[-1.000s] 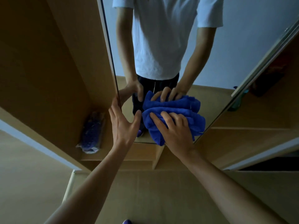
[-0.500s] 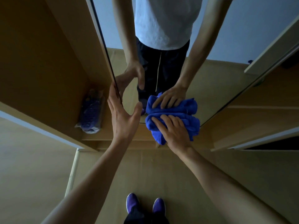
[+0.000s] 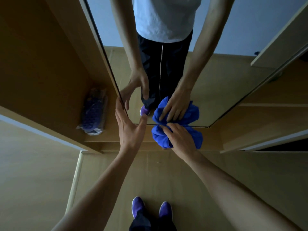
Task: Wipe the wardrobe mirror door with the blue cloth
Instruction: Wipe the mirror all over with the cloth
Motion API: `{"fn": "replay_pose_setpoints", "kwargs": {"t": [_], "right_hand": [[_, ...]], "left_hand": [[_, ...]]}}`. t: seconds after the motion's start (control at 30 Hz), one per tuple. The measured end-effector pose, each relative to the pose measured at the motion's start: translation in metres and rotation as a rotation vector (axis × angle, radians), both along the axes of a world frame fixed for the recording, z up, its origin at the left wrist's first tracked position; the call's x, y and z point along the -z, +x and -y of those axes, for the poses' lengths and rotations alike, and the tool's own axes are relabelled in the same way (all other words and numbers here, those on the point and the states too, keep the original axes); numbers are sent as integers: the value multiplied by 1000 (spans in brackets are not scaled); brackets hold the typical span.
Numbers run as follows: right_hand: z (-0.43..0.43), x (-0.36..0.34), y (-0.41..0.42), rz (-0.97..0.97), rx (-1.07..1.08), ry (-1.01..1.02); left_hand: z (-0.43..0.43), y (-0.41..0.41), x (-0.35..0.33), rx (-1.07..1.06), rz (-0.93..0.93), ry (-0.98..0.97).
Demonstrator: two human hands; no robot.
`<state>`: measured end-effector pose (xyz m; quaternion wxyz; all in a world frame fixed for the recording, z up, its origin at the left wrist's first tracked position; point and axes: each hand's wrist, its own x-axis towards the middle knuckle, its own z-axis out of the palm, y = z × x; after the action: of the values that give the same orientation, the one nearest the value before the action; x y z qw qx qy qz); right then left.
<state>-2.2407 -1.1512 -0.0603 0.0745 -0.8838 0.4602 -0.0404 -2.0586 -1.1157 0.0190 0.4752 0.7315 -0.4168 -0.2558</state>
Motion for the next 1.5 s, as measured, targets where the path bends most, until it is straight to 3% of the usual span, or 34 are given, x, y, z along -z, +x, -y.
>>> {"fn": "replay_pose_setpoints", "kwargs": {"t": [0.37, 0.63, 0.97, 1.27, 1.5], "right_hand": [[-9, -108, -7, 39, -56, -81], [-13, -207, -21, 82, -10, -242], [-23, -320, -33, 107, 46, -402], [-31, -414, -46, 11, 1, -705], [-27, -471, -65, 20, -39, -877]], "left_hand": [[-34, -26, -34, -70, -51, 136], [-43, -49, -119, 331, 130, -183], [-21, -45, -217, 630, 194, -341], [-18, -56, -295, 617, 440, -567], [-19, -74, -351, 619, 504, -732]]}}
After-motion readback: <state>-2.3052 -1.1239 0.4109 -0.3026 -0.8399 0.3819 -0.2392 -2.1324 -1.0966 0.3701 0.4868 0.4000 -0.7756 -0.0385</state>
